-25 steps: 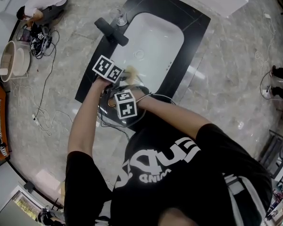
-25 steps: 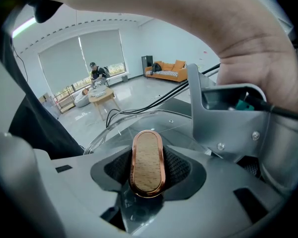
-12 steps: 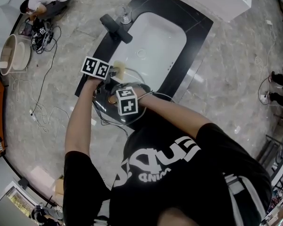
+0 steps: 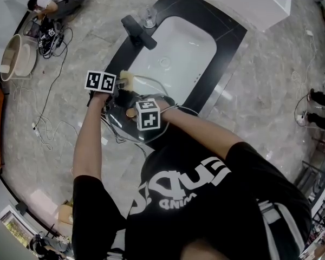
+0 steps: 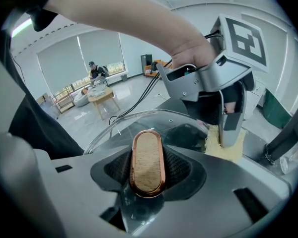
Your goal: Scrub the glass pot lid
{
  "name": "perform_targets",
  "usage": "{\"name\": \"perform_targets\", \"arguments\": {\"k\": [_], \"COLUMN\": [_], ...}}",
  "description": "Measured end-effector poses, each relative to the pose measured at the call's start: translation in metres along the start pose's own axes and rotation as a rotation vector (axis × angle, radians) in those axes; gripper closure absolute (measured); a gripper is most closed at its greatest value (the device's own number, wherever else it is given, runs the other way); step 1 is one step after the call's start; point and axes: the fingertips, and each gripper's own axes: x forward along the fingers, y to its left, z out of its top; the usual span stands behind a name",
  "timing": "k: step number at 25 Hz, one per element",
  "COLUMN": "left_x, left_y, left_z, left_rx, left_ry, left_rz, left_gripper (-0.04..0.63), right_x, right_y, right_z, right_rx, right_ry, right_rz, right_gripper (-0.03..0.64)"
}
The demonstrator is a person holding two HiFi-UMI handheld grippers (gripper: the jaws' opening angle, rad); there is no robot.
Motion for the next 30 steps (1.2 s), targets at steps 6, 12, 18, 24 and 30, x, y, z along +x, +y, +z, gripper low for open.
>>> {"name": "perform_targets", "arguments": {"k": [6, 12, 18, 24, 30], "left_x": [-0.015, -0.029, -0.045, -0.058, -0.069], "left_y": [0.016, 0.028, 0.04, 0.05, 0.051], "left_z": [-0.014, -0.032, -0.054, -0.078, -0.1], "left_rx": [-0.061, -0.105, -0.124, -0.141, -0.132], "left_ry": [-0.051, -0.082, -0.092, -0.093, -0.087], "left_rz": [0.022, 0.047, 0.089, 0.133, 0.161], "left_gripper": [0.545, 0.545, 0.545, 0.545, 0.545], "right_x": [0.002, 0.002, 0.002, 0.002, 0.001], "right_y": [0.001, 0.004, 0.004, 0.003, 0.003], "right_z": [-0.005, -0.008, -0.009, -0.008, -0.008], "right_rx": [0.004, 0.008, 0.01, 0.017, 0.019], "right_ry": [0.017, 0.027, 0.027, 0.024, 0.026], "right_rz": [-0.003, 0.004, 0.002, -0.006, -0.012], "right_gripper": [0.443, 0.443, 0.443, 0.443, 0.443]}}
